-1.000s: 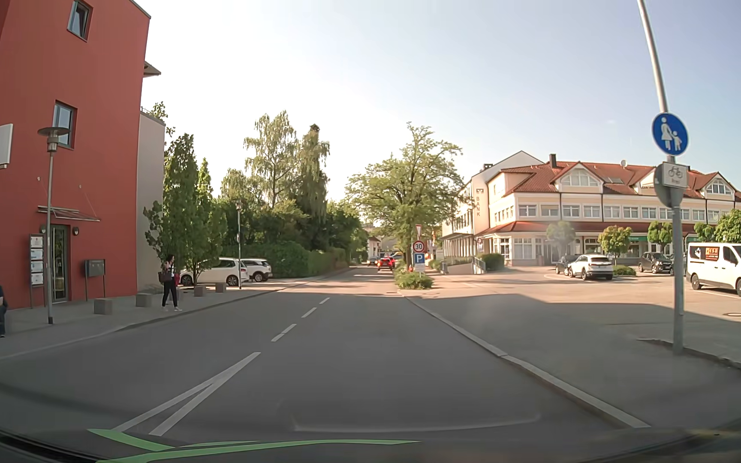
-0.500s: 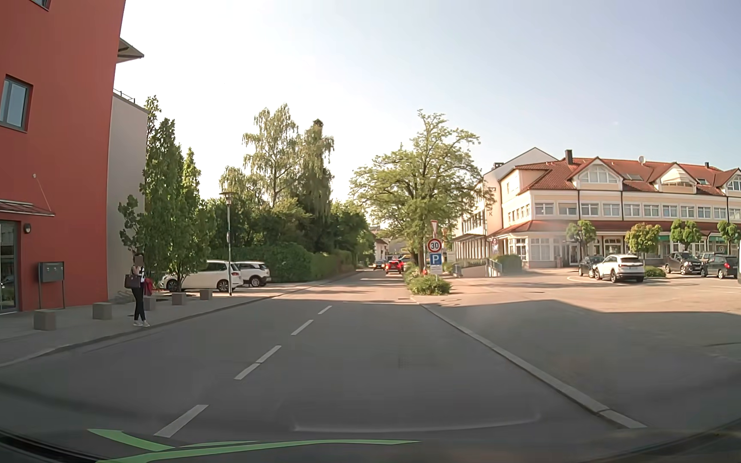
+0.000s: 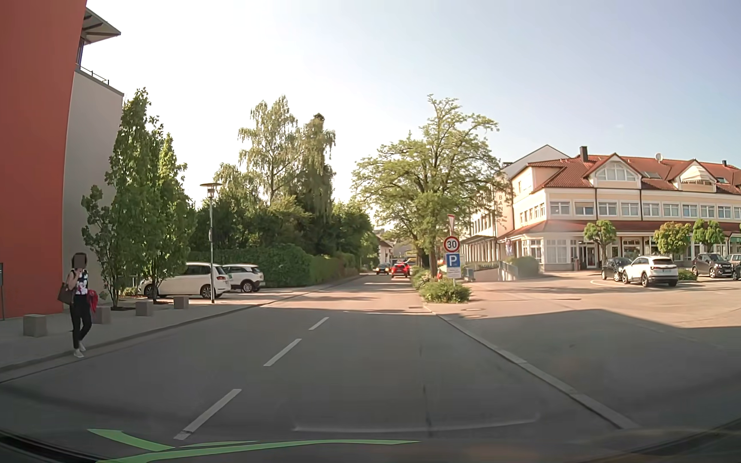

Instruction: Follow the waypoints while adhering to traffic rules and regulations

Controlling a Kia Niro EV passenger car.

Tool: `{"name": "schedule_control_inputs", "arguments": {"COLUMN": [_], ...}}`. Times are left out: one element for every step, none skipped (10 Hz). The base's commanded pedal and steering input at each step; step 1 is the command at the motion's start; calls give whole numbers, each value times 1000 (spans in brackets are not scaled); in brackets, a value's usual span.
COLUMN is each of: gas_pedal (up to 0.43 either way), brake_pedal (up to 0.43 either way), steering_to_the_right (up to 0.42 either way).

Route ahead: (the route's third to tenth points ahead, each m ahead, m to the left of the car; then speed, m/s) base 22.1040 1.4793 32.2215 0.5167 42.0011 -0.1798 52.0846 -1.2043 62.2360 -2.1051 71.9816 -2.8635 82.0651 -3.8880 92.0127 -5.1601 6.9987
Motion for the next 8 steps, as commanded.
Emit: {"name": "schedule_control_inputs", "arguments": {"gas_pedal": [39,39,39,39,39,39,39,39], "brake_pedal": [0,0,0,0,0,0,0,0], "steering_to_the_right": [-7,-6,-5,-5,-5,-2,2,2]}}
